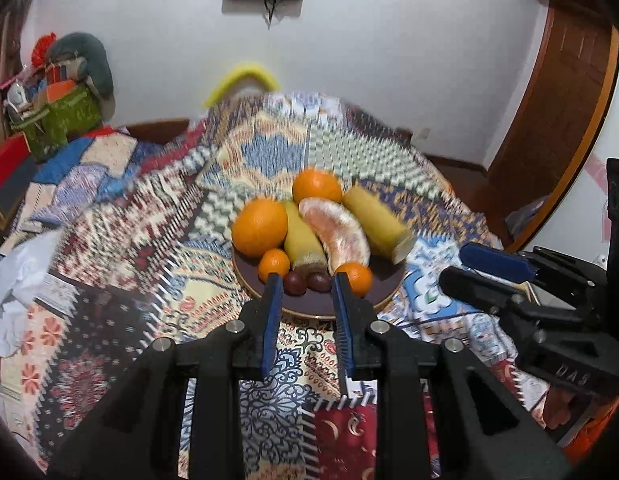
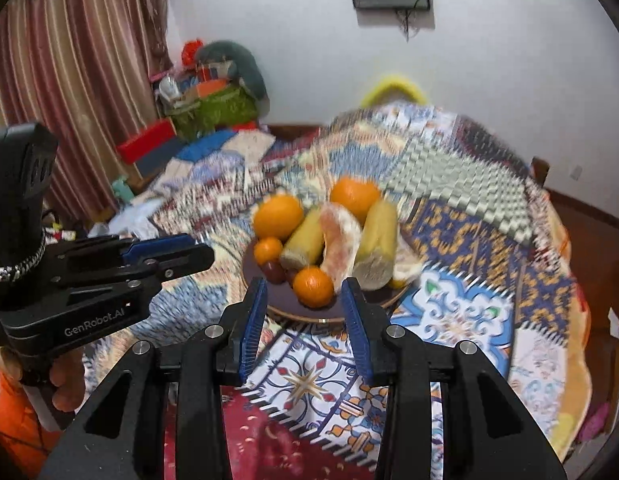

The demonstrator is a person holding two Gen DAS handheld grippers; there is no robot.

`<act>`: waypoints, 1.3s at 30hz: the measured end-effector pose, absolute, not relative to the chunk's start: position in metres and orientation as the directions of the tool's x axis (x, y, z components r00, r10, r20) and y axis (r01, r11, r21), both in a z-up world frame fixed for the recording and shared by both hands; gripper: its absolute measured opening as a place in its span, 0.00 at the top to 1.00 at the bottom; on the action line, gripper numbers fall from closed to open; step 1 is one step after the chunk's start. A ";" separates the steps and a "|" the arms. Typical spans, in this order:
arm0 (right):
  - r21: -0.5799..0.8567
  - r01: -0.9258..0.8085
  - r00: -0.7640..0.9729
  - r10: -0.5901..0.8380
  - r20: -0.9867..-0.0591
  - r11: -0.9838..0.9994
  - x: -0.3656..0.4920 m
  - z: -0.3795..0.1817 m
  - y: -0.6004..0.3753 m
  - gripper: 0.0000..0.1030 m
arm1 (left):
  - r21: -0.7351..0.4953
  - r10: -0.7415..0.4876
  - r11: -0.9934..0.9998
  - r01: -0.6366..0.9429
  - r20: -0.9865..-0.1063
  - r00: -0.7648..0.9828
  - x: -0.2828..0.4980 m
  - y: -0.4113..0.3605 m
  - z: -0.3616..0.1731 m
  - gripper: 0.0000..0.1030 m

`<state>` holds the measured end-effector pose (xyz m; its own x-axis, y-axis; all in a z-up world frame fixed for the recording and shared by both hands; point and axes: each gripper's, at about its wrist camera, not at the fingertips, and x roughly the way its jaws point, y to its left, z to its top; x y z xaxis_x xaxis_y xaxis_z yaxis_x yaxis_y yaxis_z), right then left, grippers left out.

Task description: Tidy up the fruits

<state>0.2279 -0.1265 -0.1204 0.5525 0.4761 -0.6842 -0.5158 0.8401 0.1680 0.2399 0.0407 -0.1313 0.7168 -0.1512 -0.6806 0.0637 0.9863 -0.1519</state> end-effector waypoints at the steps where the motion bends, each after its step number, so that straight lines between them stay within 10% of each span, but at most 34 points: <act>1: 0.166 -0.513 0.570 0.479 -0.667 0.842 0.223 -0.111 -0.129 0.66 | -0.150 -0.149 0.987 0.063 -0.670 0.727 0.235 0.041 -0.124 0.76; 14: 0.113 -0.507 0.770 0.508 -0.386 0.855 0.133 0.000 -0.152 0.64 | -0.080 -0.071 0.996 0.043 -0.389 0.919 0.128 0.024 -0.011 0.73; 21: 0.090 -0.479 0.828 0.484 -0.282 0.873 0.101 0.019 -0.158 0.27 | -0.044 -0.032 0.999 0.021 -0.279 0.960 0.090 0.013 0.012 0.41; 31: 0.071 -0.413 0.871 0.417 -0.258 0.908 0.093 0.015 -0.163 0.00 | -0.039 -0.002 0.999 -0.008 -0.249 0.969 0.077 0.016 0.015 0.16; 39: 0.060 -0.407 0.879 0.408 -0.247 0.912 0.086 0.016 -0.163 0.00 | -0.041 0.008 0.999 -0.019 -0.248 0.969 0.073 0.016 0.014 0.10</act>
<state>0.0862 -0.1625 0.0159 0.8788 0.4083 -0.2471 -0.4068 0.9116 0.0596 0.0734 0.0156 0.0141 0.9688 0.0085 -0.2477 -0.0193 0.9990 -0.0414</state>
